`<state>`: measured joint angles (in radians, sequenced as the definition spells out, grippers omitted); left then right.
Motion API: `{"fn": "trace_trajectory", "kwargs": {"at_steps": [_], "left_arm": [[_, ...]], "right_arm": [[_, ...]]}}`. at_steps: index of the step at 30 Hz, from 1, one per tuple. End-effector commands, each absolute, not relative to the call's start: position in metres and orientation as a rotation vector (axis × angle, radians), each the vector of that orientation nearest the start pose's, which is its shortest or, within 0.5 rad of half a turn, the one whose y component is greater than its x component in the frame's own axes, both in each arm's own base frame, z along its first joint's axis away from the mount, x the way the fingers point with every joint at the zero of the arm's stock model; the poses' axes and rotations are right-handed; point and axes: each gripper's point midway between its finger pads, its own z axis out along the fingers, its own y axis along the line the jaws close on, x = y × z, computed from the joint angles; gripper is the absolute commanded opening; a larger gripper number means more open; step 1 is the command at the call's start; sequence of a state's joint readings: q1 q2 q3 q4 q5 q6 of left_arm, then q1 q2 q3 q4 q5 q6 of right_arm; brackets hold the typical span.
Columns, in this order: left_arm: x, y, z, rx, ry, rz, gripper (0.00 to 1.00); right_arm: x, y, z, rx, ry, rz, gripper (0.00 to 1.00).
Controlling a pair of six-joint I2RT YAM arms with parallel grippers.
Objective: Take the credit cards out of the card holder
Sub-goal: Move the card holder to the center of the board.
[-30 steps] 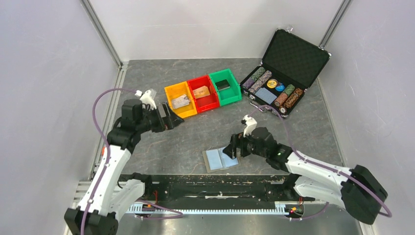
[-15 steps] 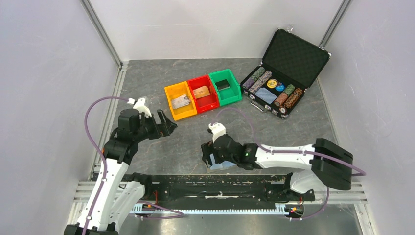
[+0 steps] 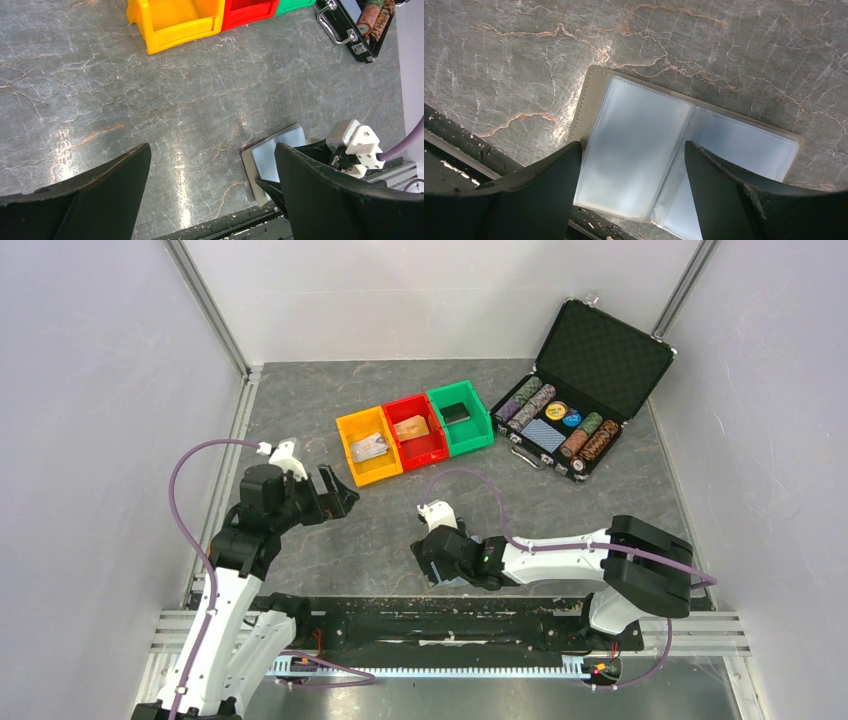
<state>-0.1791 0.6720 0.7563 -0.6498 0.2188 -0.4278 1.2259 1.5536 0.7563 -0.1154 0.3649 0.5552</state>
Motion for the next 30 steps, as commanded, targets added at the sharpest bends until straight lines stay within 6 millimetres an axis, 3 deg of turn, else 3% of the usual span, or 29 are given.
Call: {"fn": "trace_trajectory", "kwargs": {"at_steps": [1, 10, 15, 19, 24, 30], "left_arm": [[0.225, -0.094, 0.198, -0.095, 2.158, -0.556, 1.0], [0.226, -0.094, 0.196, -0.095, 2.165, -0.556, 1.0], [0.226, -0.095, 0.195, -0.093, 2.172, -0.56, 1.0], [0.226, -0.095, 0.195, -0.094, 2.174, -0.561, 1.0], [0.226, -0.095, 0.195, -0.094, 2.173, -0.558, 1.0], [0.227, -0.095, 0.193, -0.097, 2.181, -0.557, 1.0]], "right_arm": [[0.167, 0.319, 0.033, -0.626, 2.314, 0.336, 0.74], [0.166, 0.321, 0.042, -0.566, 2.279, 0.419, 0.32], [0.165, 0.322, 0.045, -0.562, 2.267, 0.453, 0.16], [0.165, 0.332, 0.059, -0.525, 2.219, 0.589, 0.06], [0.17, 0.33, 0.073, -0.438, 2.165, 0.738, 0.0], [0.198, 0.316, 0.075, -0.368, 2.135, 0.677, 0.0]]}}
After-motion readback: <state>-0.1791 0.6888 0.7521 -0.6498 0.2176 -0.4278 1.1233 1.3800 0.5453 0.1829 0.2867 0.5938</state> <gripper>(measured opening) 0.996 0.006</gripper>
